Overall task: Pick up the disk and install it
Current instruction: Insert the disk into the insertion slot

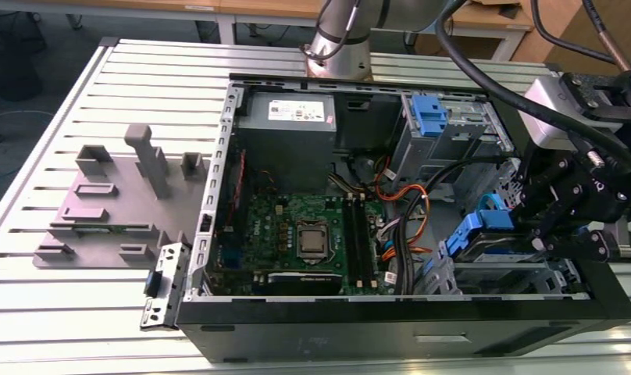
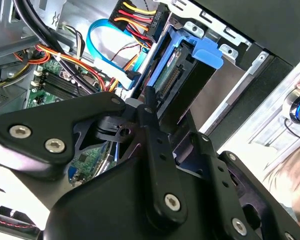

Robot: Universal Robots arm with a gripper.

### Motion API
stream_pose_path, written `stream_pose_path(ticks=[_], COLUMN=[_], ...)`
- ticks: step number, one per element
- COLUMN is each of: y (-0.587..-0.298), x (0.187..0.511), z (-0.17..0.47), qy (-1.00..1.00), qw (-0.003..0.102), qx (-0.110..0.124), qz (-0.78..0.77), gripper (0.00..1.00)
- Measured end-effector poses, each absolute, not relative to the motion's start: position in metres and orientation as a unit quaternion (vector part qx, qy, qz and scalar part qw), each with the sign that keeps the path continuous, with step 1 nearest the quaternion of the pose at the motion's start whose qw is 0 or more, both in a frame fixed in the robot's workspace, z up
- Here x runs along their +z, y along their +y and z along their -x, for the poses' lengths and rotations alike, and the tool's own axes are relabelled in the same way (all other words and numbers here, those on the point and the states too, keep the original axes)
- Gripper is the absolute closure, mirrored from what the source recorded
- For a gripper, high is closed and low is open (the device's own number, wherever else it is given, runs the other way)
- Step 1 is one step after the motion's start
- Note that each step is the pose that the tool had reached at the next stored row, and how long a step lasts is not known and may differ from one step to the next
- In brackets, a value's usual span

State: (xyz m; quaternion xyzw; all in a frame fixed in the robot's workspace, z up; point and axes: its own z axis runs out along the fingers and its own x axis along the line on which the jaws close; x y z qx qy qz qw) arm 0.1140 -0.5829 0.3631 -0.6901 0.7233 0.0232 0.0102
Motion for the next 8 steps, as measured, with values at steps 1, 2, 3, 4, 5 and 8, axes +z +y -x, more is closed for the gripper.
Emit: stream_pose_path(ticks=[1,2,3,4,5,8], y=[-0.5829,-0.5829,-0.5829,-0.5829,-0.5829,-0.5829], x=[0.3630,0.3629,0.3629,0.3629,0.3629,0.3625], z=[-0.1140,-0.1140,-0.1140,-0.1140,-0.1140,-0.1138], qy=[0.723,0.723,0.723,0.723,0.723,0.723], qw=[0.010,0.010,0.010,0.010,0.010,0.011], qx=[0.023,0.023,0.023,0.023,0.023,0.023], qz=[0.690,0.690,0.690,0.690,0.690,0.690], gripper=[0.65,0.64,0.64,0.58,0.58,0.58])
